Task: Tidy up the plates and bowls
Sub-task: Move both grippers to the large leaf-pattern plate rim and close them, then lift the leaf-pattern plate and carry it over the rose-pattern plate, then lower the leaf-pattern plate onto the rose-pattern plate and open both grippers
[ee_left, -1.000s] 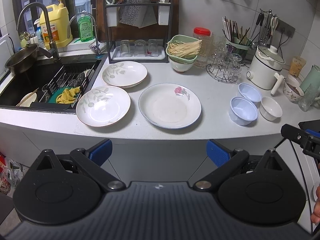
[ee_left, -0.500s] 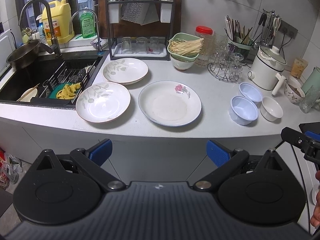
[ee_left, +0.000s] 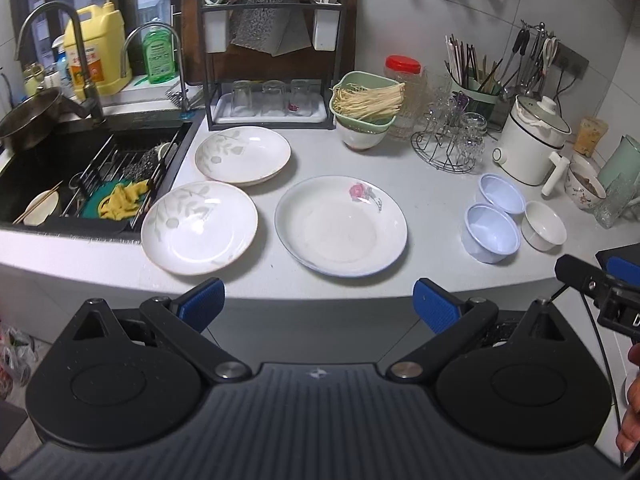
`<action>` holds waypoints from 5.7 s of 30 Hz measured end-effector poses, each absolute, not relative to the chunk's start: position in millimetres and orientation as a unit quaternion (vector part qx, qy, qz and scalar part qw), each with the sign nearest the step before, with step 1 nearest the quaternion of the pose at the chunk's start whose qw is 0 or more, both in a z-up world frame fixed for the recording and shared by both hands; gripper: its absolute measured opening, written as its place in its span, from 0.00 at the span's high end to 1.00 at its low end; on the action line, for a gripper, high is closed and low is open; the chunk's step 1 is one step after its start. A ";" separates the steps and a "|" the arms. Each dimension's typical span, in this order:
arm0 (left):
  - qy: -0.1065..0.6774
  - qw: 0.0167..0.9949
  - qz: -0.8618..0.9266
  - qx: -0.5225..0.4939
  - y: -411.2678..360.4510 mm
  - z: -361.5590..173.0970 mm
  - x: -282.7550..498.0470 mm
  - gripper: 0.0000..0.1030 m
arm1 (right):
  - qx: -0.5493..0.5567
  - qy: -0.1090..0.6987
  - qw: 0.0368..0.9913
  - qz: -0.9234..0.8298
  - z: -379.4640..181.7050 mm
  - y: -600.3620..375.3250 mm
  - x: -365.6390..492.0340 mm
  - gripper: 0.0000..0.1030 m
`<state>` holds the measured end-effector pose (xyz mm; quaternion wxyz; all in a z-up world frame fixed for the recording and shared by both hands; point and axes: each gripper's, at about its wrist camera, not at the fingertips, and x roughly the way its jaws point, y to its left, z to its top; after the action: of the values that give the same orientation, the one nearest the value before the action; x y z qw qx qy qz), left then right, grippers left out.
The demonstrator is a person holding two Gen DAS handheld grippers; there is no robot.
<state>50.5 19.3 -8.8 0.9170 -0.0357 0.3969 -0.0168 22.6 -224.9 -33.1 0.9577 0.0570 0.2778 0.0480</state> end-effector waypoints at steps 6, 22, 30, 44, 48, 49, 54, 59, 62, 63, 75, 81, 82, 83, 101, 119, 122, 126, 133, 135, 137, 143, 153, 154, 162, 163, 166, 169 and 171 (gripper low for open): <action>0.401 0.915 -0.024 -0.031 56.9 -3.7 85.3 0.01 | 0.066 0.274 0.958 0.048 -25.9 -189.9 46.0 0.00; 0.427 0.902 -0.034 -0.052 172.9 -33.0 161.1 0.01 | 0.076 0.319 0.942 0.070 -40.7 -93.5 107.1 0.00; 0.463 0.883 -0.055 -0.051 216.4 -74.1 204.3 0.01 | 0.106 0.349 0.929 0.069 -64.5 -45.0 140.0 0.00; 0.504 0.852 -0.113 -0.087 301.9 -145.9 276.4 0.01 | 0.225 0.428 0.874 0.055 -137.6 15.8 183.9 0.22; 0.502 0.850 -0.129 -0.099 311.2 -163.8 290.4 0.02 | 0.258 0.438 0.860 0.034 -154.6 18.6 188.1 0.27; 0.500 0.849 -0.134 -0.103 312.7 -168.0 294.2 0.02 | 0.262 0.440 0.858 0.028 -158.6 20.1 188.7 0.28; 0.506 0.843 -0.155 -0.103 313.7 -179.6 313.1 0.08 | 0.285 0.448 0.848 0.008 -168.2 24.6 197.0 0.34; 0.515 0.834 -0.172 -0.099 314.5 -184.6 328.6 0.24 | 0.277 0.442 0.853 -0.022 -167.8 26.7 208.7 0.47; 0.514 0.833 -0.179 -0.095 314.2 -187.8 332.5 0.35 | 0.273 0.447 0.851 -0.030 -175.8 30.9 213.2 0.58; 0.515 0.833 -0.179 -0.093 314.2 -188.9 333.5 0.39 | 0.277 0.450 0.849 -0.029 -179.4 31.8 214.1 0.61; 0.523 0.822 -0.207 -0.085 308.5 -200.5 339.9 0.50 | 0.301 0.448 0.841 -0.029 -195.4 39.5 222.3 0.82; 0.531 0.816 -0.211 -0.093 312.8 -198.0 343.8 0.50 | 0.327 0.447 0.832 -0.023 -192.5 34.8 220.2 0.81; 0.532 0.814 -0.213 -0.094 312.7 -196.2 344.5 0.50 | 0.328 0.446 0.832 -0.023 -189.8 34.9 219.8 0.81; 0.533 0.813 -0.214 -0.095 312.9 -194.4 345.3 0.50 | 0.323 0.445 0.835 -0.022 -186.6 36.0 219.5 0.81; 0.530 0.808 -0.235 -0.102 282.1 -128.0 333.9 0.50 | 0.320 0.410 0.854 -0.020 -120.3 7.4 197.6 0.81; 0.512 0.823 -0.231 -0.083 179.1 -104.8 336.7 0.50 | 0.328 0.379 0.865 -0.013 -103.8 -83.2 196.5 0.81; 0.525 0.816 -0.221 -0.098 165.9 -117.0 345.8 0.50 | 0.330 0.384 0.862 -0.010 -110.9 -100.8 205.9 0.81; 0.542 0.811 -0.200 -0.087 143.8 -132.4 355.6 0.50 | 0.309 0.395 0.865 -0.001 -120.3 -116.0 222.5 0.81; 0.561 0.806 -0.181 -0.049 108.1 -148.1 360.0 0.50 | 0.315 0.413 0.855 0.015 -147.4 -147.1 233.2 0.81; 0.566 0.805 -0.177 -0.034 98.5 -152.1 361.0 0.50 | 0.308 0.417 0.855 0.019 -154.4 -151.9 234.0 0.81; 0.569 0.803 -0.173 -0.024 89.9 -155.2 361.7 0.50 | 0.307 0.420 0.854 0.019 -160.6 -156.8 234.7 0.81; 0.571 0.805 -0.158 0.024 70.5 -159.9 364.7 0.50 | 0.307 0.429 0.849 0.032 -172.6 -167.2 239.3 0.81; 0.575 0.802 -0.147 0.071 54.9 -169.3 370.7 0.50 | 0.283 0.441 0.850 0.055 -185.5 -172.3 252.4 0.81; 0.576 0.801 -0.146 0.076 53.4 -170.3 372.1 0.50 | 0.282 0.443 0.849 0.054 -187.1 -172.5 253.3 0.81; 0.572 0.800 -0.141 0.117 42.6 -177.0 373.7 0.50 | 0.273 0.447 0.850 0.052 -191.2 -171.2 252.4 0.81; 0.569 0.800 -0.141 0.124 40.9 -177.6 373.6 0.50 | 0.275 0.446 0.850 0.052 -191.5 -171.6 251.8 0.81; 0.567 0.801 -0.141 0.128 40.2 -178.5 374.0 0.50 | 0.272 0.444 0.853 0.046 -191.0 -171.4 252.0 0.82; 0.566 0.806 -0.140 0.101 47.8 -175.5 375.1 0.50 | 0.265 0.444 0.855 0.036 -187.7 -168.4 253.0 0.82; 0.560 0.812 -0.138 0.085 53.0 -169.2 373.9 0.50 | 0.253 0.439 0.862 0.029 -183.2 -165.8 251.8 0.82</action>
<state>373.9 53.0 -169.2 0.8123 0.0845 0.5603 -0.1381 251.8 -165.8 -183.2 0.8616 0.2529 0.4392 0.0288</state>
